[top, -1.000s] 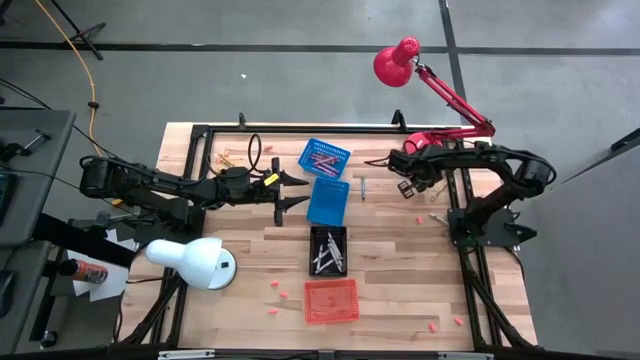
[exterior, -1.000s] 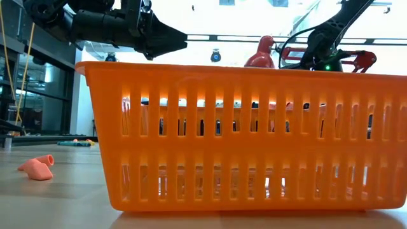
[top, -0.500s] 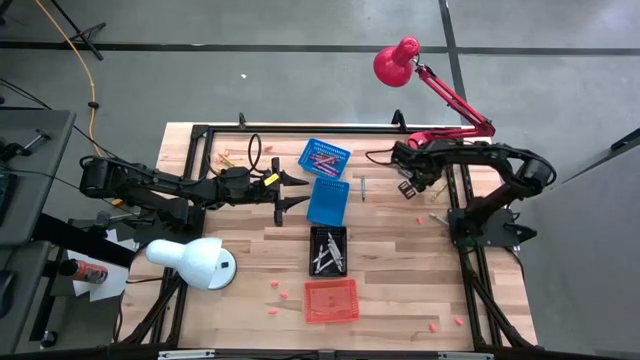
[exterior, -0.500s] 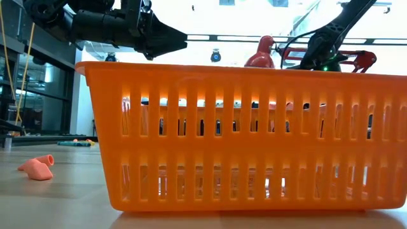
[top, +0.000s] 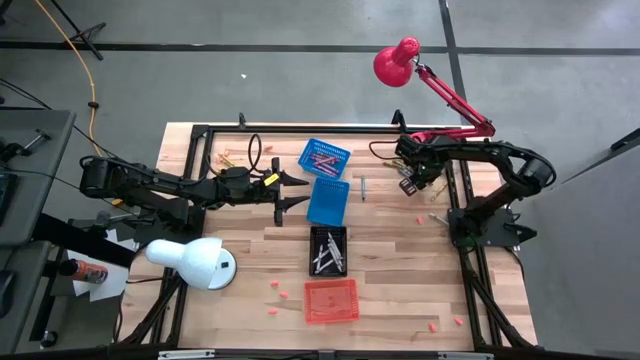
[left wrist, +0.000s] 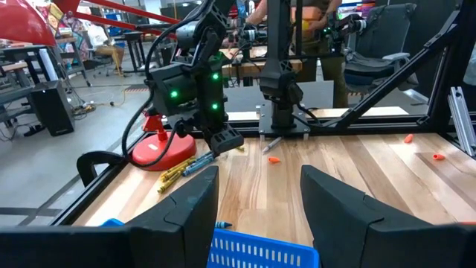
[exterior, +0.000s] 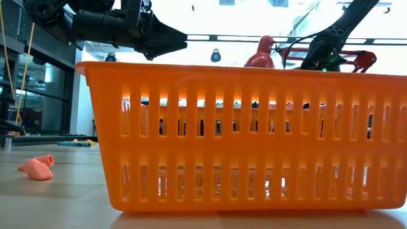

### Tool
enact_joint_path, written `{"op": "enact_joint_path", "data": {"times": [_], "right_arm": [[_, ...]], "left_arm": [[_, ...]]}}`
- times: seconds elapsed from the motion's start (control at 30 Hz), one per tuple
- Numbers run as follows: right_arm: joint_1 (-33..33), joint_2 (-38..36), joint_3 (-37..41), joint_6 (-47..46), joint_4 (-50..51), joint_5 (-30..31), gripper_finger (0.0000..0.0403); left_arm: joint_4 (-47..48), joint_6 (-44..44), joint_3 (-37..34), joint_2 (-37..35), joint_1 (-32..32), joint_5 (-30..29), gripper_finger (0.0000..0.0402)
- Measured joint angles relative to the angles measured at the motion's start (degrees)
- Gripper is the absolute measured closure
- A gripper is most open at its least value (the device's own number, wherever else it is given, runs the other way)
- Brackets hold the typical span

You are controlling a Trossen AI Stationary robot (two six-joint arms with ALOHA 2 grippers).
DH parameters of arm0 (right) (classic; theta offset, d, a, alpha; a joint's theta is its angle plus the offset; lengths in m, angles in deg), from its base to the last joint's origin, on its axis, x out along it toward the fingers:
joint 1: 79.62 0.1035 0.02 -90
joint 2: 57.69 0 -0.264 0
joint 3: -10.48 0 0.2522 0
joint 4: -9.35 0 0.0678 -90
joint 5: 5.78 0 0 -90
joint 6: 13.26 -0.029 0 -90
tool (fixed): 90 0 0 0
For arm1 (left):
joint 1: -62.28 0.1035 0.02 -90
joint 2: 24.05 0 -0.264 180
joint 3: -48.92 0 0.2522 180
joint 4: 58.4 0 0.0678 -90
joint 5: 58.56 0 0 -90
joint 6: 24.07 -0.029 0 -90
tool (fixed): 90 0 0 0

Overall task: Sort crayons
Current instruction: Put the white crayon into the black bin

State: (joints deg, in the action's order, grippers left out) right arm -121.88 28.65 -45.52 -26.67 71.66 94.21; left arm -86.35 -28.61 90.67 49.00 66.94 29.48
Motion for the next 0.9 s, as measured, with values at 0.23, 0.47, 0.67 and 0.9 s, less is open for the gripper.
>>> {"op": "enact_joint_path", "data": {"times": [0.23,0.47,0.67,0.9], "right_arm": [[-1.56,0.0,0.0,1.75,0.01,-3.63,0.0293],[-1.64,0.01,0.0,3.81,0.01,-4.48,0.0293],[-1.71,1.09,0.0,4.49,-0.22,-3.11,0.0293],[-2.05,6.5,-0.68,5.08,0.44,-3.75,0.0293]], "left_arm": [[0.02,-0.03,0.0,0.0,0.0,0.0,0.0224],[0.02,-0.02,0.0,0.0,0.0,0.02,0.0224],[0.09,0.0,0.0,0.0,0.0,0.02,0.0224],[0.31,1.37,0.0,0.0,0.02,0.02,0.0224]]}}
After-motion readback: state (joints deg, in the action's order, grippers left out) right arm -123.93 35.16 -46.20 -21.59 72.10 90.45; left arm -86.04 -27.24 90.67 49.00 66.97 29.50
